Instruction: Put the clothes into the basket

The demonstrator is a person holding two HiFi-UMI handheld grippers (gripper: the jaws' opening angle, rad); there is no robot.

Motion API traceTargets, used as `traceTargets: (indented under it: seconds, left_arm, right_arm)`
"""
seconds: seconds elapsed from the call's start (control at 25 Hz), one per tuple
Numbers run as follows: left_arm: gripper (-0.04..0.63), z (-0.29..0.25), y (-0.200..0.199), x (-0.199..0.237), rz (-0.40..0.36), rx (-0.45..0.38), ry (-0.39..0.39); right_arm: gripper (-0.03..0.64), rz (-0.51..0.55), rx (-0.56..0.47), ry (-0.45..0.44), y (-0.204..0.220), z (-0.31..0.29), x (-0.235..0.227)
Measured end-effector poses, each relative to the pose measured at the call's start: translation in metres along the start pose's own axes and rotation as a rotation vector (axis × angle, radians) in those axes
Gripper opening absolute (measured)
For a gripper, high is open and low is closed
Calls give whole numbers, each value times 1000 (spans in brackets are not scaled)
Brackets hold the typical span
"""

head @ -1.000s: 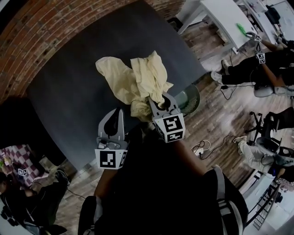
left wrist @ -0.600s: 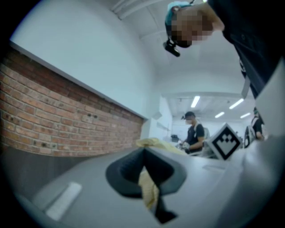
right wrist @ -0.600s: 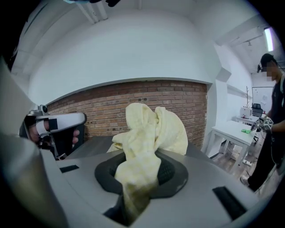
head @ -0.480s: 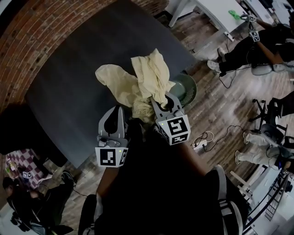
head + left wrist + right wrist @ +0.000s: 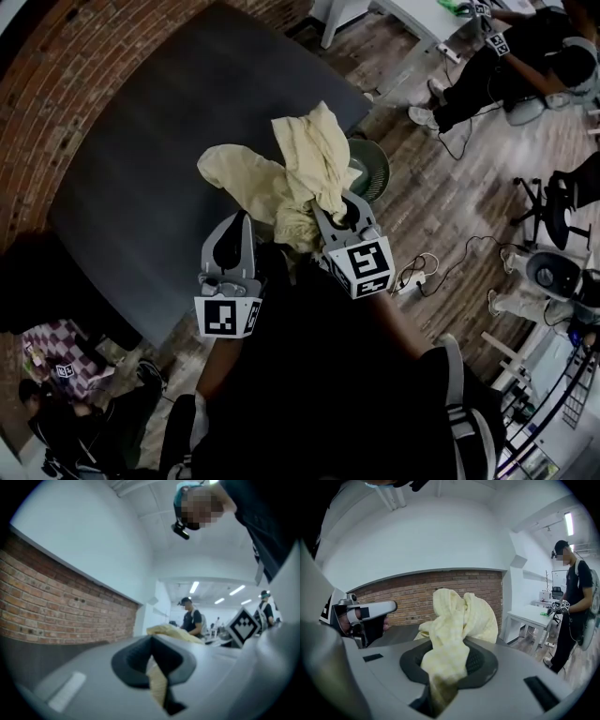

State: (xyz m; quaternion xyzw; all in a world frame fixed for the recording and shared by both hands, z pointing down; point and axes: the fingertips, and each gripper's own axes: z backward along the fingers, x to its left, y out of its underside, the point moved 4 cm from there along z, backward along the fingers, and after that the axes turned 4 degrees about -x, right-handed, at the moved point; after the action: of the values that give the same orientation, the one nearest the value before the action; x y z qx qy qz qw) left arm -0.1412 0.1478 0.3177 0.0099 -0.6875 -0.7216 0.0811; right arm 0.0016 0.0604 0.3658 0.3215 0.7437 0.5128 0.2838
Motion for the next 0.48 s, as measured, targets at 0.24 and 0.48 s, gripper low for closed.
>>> traceTargets:
  seconds: [0.24,0.48]
  left_arm:
    - [3,-4,1,-17,-15,11,18]
    - [3,-3,5,-34,-22,23,31]
  right_arm:
    - [89,-23,-14,3,4,19,-9]
    - [89,-27,-36,9,2,38,-17]
